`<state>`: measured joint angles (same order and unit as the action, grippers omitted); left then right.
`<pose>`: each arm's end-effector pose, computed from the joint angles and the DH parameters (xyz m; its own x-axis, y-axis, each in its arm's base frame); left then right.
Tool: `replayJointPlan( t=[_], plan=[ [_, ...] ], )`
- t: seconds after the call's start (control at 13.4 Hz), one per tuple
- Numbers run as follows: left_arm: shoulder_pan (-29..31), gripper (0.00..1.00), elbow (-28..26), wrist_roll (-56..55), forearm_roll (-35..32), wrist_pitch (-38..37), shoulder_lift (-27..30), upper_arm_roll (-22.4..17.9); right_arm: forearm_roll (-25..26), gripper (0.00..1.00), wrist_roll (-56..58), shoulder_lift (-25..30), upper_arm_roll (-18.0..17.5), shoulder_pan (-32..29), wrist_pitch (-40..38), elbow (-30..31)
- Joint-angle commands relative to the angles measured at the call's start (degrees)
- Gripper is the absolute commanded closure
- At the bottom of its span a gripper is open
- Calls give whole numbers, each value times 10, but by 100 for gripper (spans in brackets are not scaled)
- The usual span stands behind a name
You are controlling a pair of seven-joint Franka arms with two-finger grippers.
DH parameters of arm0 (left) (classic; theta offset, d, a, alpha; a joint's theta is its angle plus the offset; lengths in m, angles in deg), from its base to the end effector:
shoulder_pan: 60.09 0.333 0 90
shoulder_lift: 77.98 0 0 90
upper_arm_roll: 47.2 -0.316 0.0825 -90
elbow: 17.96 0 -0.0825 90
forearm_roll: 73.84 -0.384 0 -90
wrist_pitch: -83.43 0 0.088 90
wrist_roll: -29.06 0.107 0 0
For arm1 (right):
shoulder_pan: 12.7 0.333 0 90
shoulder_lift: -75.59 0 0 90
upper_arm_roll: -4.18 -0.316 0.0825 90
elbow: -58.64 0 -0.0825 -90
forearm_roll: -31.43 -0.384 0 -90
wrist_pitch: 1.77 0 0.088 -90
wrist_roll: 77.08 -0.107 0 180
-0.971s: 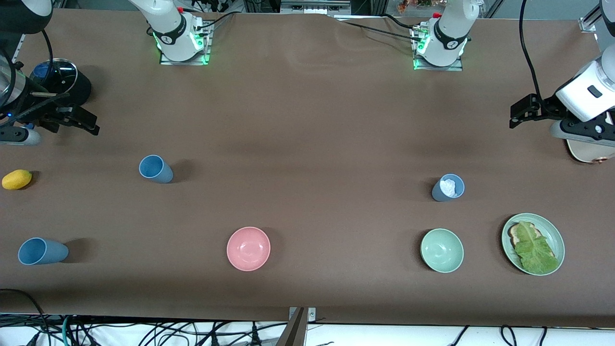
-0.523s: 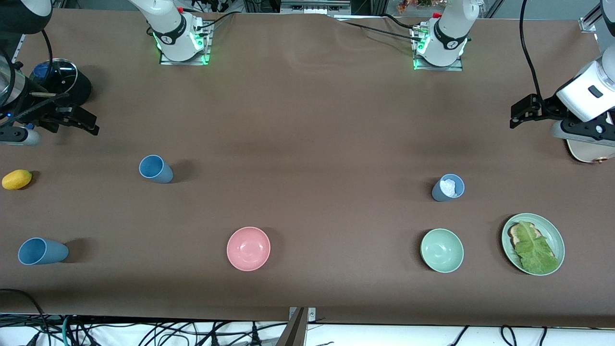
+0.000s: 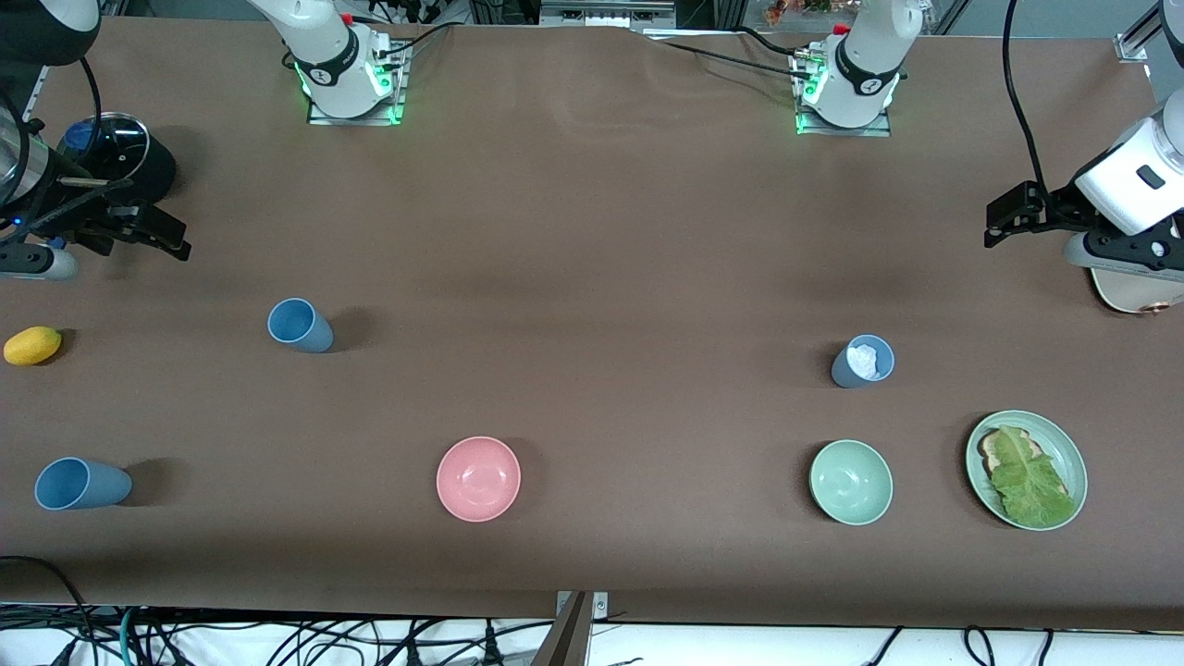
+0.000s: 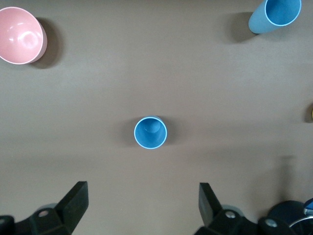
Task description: Stack blue cups with both arms
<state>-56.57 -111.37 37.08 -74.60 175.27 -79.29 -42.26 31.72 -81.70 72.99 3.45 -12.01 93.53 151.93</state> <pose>0.5616 -0.0120 0.5864 0.9851 -0.1645 -0.0512 -0.1649 -0.9863 -0.0041 0.5739 0.0136 0.5797 0.9984 -0.0554 -0.0099 -0.0553 -0.9985 0.0053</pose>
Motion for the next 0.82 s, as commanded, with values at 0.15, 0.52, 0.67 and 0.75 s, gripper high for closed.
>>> replayJointPlan(
  t=[0.15, 0.52, 0.67, 0.75],
  plan=[
    [4, 0, 15, 6, 11, -11, -6, 0, -7, 0, 0, 2, -3, -8, 0, 2],
    [9, 0, 14, 7, 11, -12, -6, 0, -7, 0, 1, 3, -3, -8, 0, 2],
    [9, 0, 14, 6, 11, -12, -6, 0, -7, 0, 1, 3, -3, -8, 0, 2],
    [9, 0, 14, 6, 11, -12, -6, 0, -7, 0, 1, 3, -3, -8, 0, 2]
  ],
)
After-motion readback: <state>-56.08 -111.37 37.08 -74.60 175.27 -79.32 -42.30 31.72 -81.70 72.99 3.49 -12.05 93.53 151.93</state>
